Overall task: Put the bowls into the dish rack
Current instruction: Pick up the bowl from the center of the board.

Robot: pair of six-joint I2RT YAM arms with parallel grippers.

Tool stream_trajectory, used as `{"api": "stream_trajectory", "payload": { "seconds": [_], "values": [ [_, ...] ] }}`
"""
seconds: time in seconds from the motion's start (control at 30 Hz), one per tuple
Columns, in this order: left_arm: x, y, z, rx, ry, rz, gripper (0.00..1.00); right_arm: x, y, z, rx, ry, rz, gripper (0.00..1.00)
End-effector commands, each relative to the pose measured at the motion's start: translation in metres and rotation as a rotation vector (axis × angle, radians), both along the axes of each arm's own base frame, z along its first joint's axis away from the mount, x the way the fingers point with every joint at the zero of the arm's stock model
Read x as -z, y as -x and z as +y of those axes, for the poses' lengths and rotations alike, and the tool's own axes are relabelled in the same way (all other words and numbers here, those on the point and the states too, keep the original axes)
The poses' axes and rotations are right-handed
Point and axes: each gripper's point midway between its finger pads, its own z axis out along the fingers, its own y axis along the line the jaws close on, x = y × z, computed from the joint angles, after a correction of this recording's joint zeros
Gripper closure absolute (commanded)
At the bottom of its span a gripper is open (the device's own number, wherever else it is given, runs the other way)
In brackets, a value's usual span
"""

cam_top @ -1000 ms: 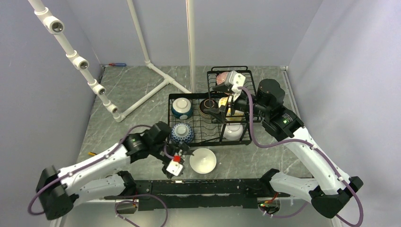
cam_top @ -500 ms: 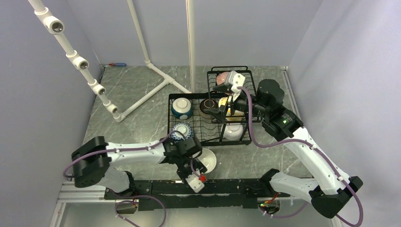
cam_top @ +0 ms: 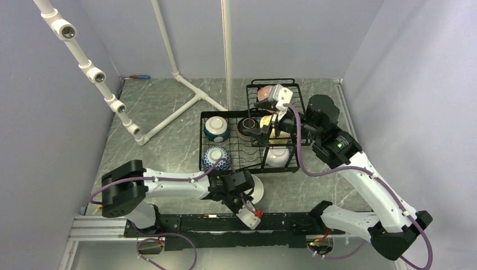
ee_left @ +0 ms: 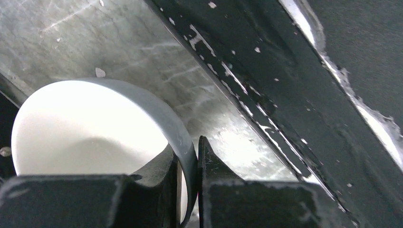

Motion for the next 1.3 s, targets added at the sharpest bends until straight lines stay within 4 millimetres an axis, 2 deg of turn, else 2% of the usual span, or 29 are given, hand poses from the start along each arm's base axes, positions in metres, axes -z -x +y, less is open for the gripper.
{"api": "stream_trajectory", "payload": {
  "seconds": [0.0,0.17,0.27,0.4,0.53,0.7,0.93,1.13,1.27],
  "values": [
    [-0.054,0.013,-0.012,0.027,0.185,0.027,0.97,-0.013,0.007,-0.003,-0.027,-0.015,-0.077,0.07],
    [-0.103,0.045,-0.004,0.14,0.302,0.127,0.97,-0.007,0.023,-0.001,-0.125,0.019,-0.164,0.03],
    [-0.126,0.049,0.006,0.138,0.355,0.123,0.97,-0.005,0.033,0.001,-0.189,0.025,-0.227,0.01],
    [-0.151,0.038,0.03,0.119,0.404,0.098,0.97,0.001,0.05,0.002,-0.296,0.047,-0.329,0.0],
    [-0.175,0.017,0.056,0.075,0.454,0.11,0.97,0.005,0.059,0.0,-0.351,0.073,-0.458,0.0],
    [-0.189,-0.008,0.08,0.018,0.457,0.137,0.97,0.013,0.066,-0.001,-0.399,0.101,-0.587,0.0],
    [-0.208,-0.033,0.089,0.004,0.49,0.265,0.97,0.03,0.065,0.007,-0.475,0.155,-0.647,0.0],
    [-0.248,-0.045,0.094,0.037,0.579,0.388,0.97,0.045,0.059,0.022,-0.509,0.205,-0.681,0.0],
    [-0.263,-0.051,0.092,0.047,0.611,0.439,0.97,0.053,0.059,0.036,-0.544,0.209,-0.697,0.01]
  ]
}}
